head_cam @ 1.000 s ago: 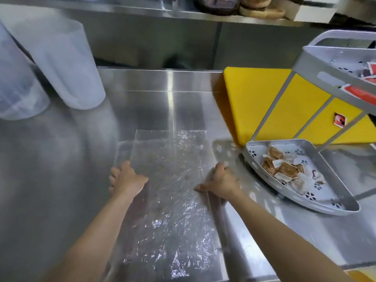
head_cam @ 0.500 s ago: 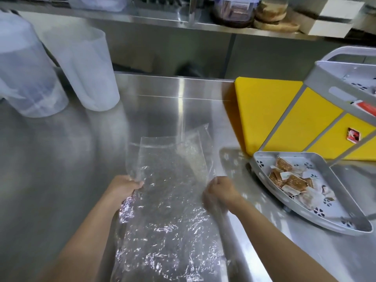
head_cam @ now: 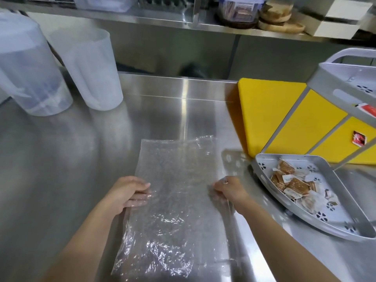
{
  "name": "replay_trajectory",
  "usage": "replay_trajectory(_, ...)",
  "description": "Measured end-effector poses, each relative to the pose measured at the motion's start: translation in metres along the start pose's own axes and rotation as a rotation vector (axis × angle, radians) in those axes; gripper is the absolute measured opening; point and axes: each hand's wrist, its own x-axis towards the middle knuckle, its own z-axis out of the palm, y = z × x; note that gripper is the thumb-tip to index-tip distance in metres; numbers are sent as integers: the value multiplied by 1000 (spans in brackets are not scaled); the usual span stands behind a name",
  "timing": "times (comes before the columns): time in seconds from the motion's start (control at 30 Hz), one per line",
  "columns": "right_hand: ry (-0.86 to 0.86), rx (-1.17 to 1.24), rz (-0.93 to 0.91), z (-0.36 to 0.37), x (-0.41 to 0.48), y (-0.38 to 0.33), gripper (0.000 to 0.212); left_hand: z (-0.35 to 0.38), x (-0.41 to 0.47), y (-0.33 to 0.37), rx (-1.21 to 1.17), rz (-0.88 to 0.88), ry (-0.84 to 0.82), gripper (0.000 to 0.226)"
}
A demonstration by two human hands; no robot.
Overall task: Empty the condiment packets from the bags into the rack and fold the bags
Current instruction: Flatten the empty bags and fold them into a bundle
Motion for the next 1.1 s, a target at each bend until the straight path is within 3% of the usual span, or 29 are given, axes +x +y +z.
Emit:
replay_trajectory(0.13,23,-7,16,2,2,0,42,-5,1,-5,-2,-15,-1,14)
replay_trajectory(0.37,-148,101,95,-11,3,-10,16,-11,1,-9,-35,-17,-49,24)
replay_trajectory(0.47,-181,124,123,-11,5,-10,18,-11,0,-9,-73,-33,-58,26)
replay_trajectory(0.6,-230,122,133,-12,9,-12,20,-13,1,-9,-80,-47,-77,20)
replay_trajectory(0.73,-292,157,127,-20,15,-6,8,-14,0,-7,-26,-46,-70,14)
replay_trajectory(0.93,-389,191,102,-34,23,0,18,-14,-6,-4,-27,80,-47,14)
replay_trajectory(1.1,-430,440,14,-46,26,7,25,-18,-11,5,-159,235,-124,12)
